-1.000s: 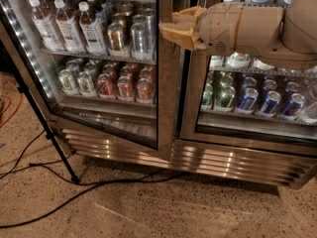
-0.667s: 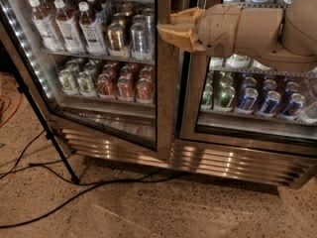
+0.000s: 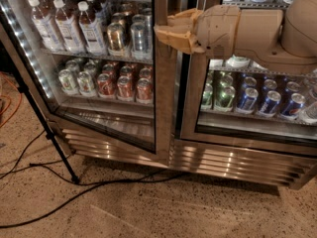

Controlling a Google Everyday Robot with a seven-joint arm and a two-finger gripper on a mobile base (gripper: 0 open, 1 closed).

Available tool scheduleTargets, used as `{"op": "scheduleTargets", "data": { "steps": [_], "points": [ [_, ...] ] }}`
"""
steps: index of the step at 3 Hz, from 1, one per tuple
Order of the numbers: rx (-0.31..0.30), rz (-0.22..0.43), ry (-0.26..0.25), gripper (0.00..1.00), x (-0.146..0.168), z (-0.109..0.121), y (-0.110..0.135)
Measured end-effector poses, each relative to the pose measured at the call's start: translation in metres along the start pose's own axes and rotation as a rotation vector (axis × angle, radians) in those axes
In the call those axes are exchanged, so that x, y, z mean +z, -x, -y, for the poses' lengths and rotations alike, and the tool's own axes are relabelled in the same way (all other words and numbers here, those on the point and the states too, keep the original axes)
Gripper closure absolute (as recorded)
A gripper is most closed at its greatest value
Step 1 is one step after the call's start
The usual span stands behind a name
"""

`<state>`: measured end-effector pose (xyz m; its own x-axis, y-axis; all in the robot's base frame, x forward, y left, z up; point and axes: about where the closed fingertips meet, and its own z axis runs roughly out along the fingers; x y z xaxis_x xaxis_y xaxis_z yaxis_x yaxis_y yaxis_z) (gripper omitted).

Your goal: Open left fridge door

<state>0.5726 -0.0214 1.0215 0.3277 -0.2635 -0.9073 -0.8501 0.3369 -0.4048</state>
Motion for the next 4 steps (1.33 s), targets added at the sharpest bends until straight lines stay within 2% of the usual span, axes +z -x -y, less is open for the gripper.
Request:
{"op": "scheduleTargets", "data": {
  "steps": [4],
  "points": [
    [-0.001, 0.016, 0.021, 1.00, -0.002, -0.012, 0.007]
  ]
}}
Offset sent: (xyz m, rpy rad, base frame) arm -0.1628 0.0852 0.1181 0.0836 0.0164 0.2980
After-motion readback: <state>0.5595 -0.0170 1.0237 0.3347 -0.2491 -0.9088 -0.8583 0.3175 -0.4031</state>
